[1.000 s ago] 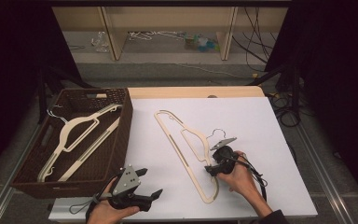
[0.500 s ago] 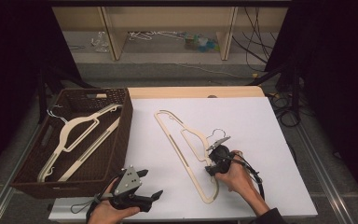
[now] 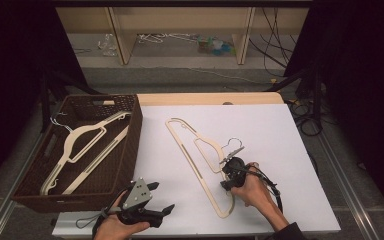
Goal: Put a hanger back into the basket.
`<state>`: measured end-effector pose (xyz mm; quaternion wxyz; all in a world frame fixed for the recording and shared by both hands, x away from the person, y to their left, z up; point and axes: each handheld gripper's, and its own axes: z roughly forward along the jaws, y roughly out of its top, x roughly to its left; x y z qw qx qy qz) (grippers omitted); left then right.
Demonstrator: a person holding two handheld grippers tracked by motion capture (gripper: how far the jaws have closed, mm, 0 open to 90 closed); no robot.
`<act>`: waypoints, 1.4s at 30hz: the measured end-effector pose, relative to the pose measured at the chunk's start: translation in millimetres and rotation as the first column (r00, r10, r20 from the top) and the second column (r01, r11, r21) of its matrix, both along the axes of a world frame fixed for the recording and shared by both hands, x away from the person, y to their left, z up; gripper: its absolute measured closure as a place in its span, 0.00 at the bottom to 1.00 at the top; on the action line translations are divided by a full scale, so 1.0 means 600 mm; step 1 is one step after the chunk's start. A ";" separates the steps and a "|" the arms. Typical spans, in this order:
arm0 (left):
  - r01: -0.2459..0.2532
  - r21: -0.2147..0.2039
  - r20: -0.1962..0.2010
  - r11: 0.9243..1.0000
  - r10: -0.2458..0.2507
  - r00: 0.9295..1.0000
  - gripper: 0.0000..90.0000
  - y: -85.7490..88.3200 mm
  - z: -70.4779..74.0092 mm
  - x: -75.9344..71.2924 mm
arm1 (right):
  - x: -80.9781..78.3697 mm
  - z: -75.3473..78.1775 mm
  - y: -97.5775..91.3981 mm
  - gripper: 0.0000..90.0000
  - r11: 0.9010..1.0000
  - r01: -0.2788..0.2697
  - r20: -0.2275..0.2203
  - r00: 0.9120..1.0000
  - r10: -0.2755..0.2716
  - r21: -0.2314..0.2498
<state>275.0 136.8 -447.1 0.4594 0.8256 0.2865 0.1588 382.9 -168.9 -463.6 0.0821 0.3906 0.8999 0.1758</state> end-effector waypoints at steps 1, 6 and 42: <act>0.005 0.004 0.000 1.000 -0.005 1.000 0.22 0.001 0.000 0.000 | 0.001 0.000 -0.002 0.74 1.000 -0.012 -0.006 1.000 0.012 0.000; -0.005 -0.003 -0.006 1.000 0.005 1.000 0.22 0.005 0.000 0.001 | 0.002 0.001 -0.007 0.77 0.999 -0.038 -0.017 0.999 0.038 0.011; 0.020 0.026 -0.004 0.999 -0.020 1.000 0.23 0.000 -0.003 0.005 | 0.010 0.006 -0.037 0.83 0.999 -0.034 -0.098 0.995 0.034 0.010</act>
